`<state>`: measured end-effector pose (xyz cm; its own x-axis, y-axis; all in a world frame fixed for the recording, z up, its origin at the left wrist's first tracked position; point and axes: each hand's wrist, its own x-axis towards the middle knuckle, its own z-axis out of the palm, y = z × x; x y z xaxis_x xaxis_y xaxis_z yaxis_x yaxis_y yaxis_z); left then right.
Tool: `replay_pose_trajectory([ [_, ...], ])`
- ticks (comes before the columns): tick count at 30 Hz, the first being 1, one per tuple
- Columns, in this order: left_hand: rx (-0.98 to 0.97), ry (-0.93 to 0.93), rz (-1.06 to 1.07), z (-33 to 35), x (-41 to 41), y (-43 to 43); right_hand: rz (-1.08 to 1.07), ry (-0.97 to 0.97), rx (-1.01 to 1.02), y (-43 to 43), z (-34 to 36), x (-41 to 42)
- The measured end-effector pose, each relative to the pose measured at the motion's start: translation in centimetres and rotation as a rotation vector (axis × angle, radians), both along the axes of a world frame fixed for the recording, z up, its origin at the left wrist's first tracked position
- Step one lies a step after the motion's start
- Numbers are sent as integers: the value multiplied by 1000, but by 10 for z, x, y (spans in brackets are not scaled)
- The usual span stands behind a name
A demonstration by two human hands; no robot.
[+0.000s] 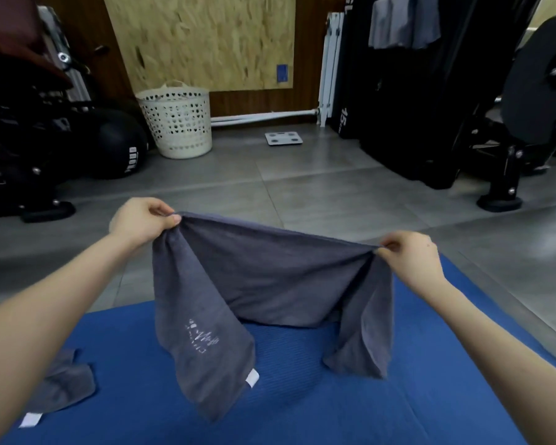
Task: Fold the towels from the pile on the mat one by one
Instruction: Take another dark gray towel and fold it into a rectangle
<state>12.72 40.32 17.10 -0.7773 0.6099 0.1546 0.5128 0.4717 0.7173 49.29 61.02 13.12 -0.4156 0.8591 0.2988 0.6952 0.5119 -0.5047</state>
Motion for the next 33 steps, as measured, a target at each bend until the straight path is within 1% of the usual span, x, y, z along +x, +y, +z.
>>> replay_pose_trajectory([
  [2,-240,39,-69,1,0,-11,255,0,-155,-9,34,-4],
  [4,-482,-34,-195,0,3,-23,453,-27,-369,-20,61,-4],
  [5,-562,-96,-240,1,5,-29,523,-61,-460,-23,70,-3],
  [8,-664,-303,-343,8,13,-37,686,-158,-682,-26,88,0],
  [10,-700,-406,-452,17,20,-34,729,-107,-783,-21,93,-3],
  [11,-710,-433,-493,22,24,-30,716,-71,-791,-17,92,-8],
  [12,-712,-441,-513,24,29,-25,681,-58,-753,-13,87,-15],
  [13,-708,-427,-497,23,32,-18,614,-76,-674,-6,78,-23],
  [14,-698,-387,-444,17,34,-10,534,-125,-575,2,64,-32],
  [15,-687,-320,-362,9,35,-2,464,-183,-486,9,48,-41],
  [17,-717,-107,-200,-16,34,10,328,-246,-385,23,6,-54],
  [19,-789,120,-98,-48,31,18,200,-206,-357,31,-35,-54],
  [21,-777,214,-59,-80,32,23,117,-149,-351,31,-66,-43],
  [24,-767,252,-117,-126,44,33,77,-161,-412,14,-110,-12],
  [27,-760,299,-237,-170,64,46,138,-353,-442,-13,-164,20],
  [29,-755,378,-321,-194,80,56,164,-468,-380,-27,-202,31],
  [30,-751,412,-363,-205,87,61,162,-487,-324,-32,-218,32],
  [32,-752,442,-444,-226,103,71,163,-482,-186,-38,-244,29],
  [33,-756,442,-478,-236,110,76,151,-445,-96,-40,-253,27],
])
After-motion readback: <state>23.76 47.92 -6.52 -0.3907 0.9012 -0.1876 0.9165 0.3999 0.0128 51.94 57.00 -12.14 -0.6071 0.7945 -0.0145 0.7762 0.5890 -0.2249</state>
